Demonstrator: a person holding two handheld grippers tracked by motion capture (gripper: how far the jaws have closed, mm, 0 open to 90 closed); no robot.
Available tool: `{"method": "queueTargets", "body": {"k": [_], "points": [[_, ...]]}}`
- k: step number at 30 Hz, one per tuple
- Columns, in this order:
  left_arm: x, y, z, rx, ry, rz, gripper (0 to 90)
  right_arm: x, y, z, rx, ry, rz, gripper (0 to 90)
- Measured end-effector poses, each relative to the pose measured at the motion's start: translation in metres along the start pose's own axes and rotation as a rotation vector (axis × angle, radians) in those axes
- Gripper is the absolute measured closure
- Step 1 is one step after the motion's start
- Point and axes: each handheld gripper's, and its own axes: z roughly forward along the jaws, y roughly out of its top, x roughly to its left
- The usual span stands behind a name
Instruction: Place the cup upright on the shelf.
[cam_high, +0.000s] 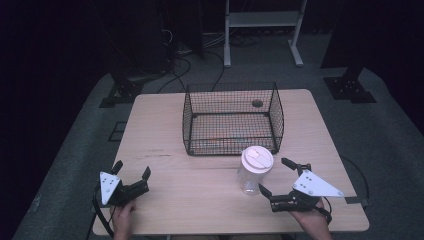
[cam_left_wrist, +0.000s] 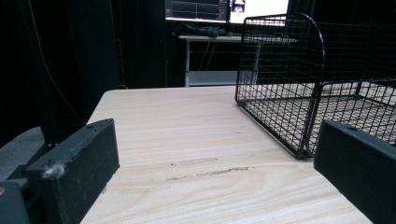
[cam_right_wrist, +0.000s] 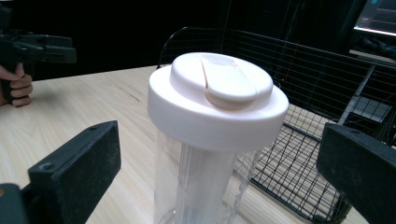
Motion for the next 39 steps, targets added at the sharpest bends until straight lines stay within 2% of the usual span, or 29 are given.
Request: {"method": "queueTargets", "body": {"k": [11,25,35,39], "points": [[0.0,0.0,0.0,0.0,-0.001,-0.001,0.0,0.0,0.004,0.022,-0.006,-0.004,0.014,0.0],[0.0,0.0,0.0,-0.001,-0.002,-0.001,0.0,0.003,0.006,0.041,-0.014,-0.007,0.028,0.0],[0.0,0.0,0.0,-0.002,-0.002,-0.001,0.0,0.002,0.005,0.048,-0.003,-0.022,0.028,0.0],[0.0,0.0,0.0,-0.002,-0.002,-0.001,0.0,0.001,0.005,0.048,-0.006,-0.012,0.026,3.7]]}}
